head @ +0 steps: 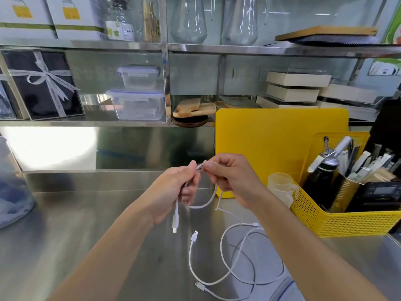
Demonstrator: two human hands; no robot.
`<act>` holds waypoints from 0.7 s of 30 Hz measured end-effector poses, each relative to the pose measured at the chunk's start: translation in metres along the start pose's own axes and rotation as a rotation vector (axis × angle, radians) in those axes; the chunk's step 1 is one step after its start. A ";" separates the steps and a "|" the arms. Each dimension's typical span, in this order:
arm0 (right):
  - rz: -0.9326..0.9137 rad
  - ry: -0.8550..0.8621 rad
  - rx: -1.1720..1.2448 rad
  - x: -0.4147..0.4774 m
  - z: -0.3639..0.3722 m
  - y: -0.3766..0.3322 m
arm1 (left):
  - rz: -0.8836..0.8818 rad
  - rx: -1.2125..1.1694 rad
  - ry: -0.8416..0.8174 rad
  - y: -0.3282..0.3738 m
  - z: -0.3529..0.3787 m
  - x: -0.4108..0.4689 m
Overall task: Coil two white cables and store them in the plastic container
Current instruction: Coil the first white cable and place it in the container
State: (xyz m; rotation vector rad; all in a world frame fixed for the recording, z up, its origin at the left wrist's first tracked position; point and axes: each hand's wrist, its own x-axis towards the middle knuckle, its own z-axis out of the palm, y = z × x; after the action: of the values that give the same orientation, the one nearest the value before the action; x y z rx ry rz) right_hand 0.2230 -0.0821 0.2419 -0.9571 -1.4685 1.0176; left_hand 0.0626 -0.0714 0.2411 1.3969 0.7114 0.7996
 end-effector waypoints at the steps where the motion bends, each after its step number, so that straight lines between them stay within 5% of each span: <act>1: -0.018 0.009 -0.016 0.000 0.001 0.000 | 0.015 -0.056 0.024 -0.002 0.001 0.000; 9: 0.045 0.141 -0.050 -0.005 -0.024 0.038 | 0.023 -0.684 0.021 0.011 -0.018 -0.008; 15: -0.071 0.261 -0.421 -0.011 -0.015 0.058 | 0.081 -0.895 0.131 0.015 -0.021 -0.002; 21: -0.156 0.272 -0.506 -0.023 -0.009 0.084 | 0.198 -1.053 0.156 0.023 -0.036 0.001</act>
State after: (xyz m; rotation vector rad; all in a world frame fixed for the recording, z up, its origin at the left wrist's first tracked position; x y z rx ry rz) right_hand 0.2381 -0.0767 0.1557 -1.2579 -1.5676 0.3824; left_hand 0.0320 -0.0499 0.2624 0.4471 0.1744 1.2067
